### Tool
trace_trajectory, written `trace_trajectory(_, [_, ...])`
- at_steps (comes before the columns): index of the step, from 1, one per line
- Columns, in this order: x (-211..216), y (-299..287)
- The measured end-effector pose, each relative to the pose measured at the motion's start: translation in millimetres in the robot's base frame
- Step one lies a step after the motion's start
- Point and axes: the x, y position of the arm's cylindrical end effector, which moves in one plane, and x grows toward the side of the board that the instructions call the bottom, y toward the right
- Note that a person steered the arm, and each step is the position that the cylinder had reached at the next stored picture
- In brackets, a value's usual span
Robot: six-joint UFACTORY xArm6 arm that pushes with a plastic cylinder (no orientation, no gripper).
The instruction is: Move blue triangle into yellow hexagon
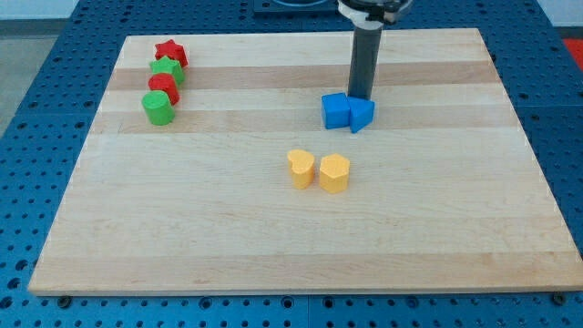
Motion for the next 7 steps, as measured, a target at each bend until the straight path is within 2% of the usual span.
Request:
trace_trajectory(4, [62, -2])
trace_trajectory(5, [45, -2])
trace_trajectory(7, [-67, -13])
